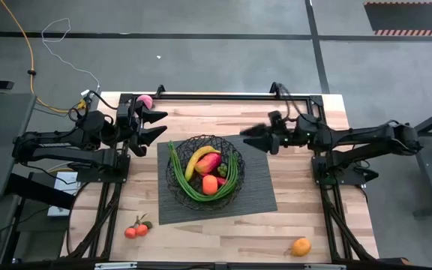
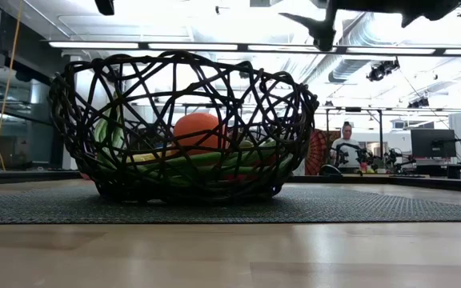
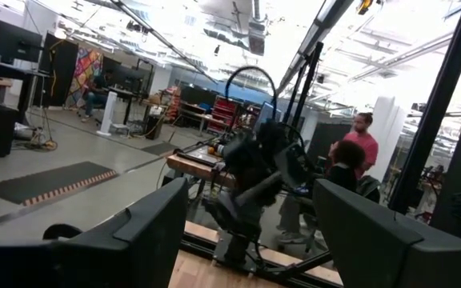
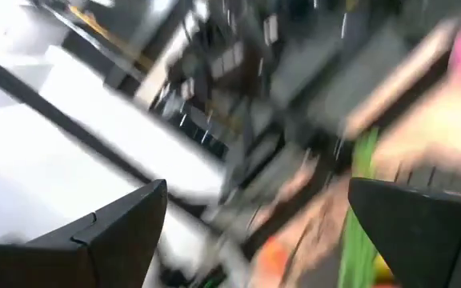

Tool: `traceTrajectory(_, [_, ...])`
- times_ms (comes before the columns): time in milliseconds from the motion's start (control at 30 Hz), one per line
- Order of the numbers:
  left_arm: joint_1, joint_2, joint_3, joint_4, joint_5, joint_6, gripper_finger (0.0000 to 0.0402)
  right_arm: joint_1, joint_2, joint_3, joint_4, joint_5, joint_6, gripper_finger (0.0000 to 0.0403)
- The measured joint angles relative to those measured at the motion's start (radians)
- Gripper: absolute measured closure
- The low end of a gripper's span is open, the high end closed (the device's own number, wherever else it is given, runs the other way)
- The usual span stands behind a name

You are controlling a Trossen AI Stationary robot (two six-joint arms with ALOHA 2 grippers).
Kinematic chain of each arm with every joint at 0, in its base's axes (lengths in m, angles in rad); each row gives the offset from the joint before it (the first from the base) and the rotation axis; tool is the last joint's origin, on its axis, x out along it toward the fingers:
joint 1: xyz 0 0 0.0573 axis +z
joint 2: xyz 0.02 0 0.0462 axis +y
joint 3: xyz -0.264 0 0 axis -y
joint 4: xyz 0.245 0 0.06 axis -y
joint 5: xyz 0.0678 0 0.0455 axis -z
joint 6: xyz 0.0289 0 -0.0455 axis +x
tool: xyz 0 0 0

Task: Build produce basket
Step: Put the yellow lemon into the black mesh basket

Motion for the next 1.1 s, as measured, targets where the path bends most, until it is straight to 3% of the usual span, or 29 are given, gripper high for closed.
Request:
traceTrajectory(133, [0.0, 0.0, 0.0, 0.0, -0.001, 0.001, 0.0145, 0.057, -0.012, 0.0, -0.218, -0.198, 0.219, 0.0033])
traceTrajectory(267, [0.0, 0.0, 0.0, 0.0, -0.008, 0.002, 0.0145, 0.223, -0.011, 0.0, -0.472, -0.217, 0.354, 0.0033])
traceTrajectory(467, [0.0, 0.0, 0.0, 0.0, -0.009, 0.002, 0.0145, 0.554, -0.01, 0.0, -0.774, -0.1, 0.756, 0.0033])
traceTrajectory(700, [0.0, 0.0, 0.0, -0.002, -0.009, 0.009, 0.0145, 0.909, 0.027, 0.0, -0.859, 0.057, 1.356, 0.0033])
traceTrajectory(867, [0.0, 0.0, 0.0, -0.003, -0.01, 0.036, 0.0145, 1.005, 0.133, 0.0, -0.826, -0.013, 1.43, 0.0033])
traceTrajectory(1000, [0.0, 0.0, 0.0, -0.003, -0.011, 0.036, 0.0145, 1.012, 0.226, 0.0, -0.77, -0.125, 1.455, 0.0033])
traceTrajectory(1100, [0.0, 0.0, 0.0, -0.003, -0.012, 0.036, 0.0145, 1.012, 0.286, 0.01, -0.769, -0.131, 1.455, 0.0033])
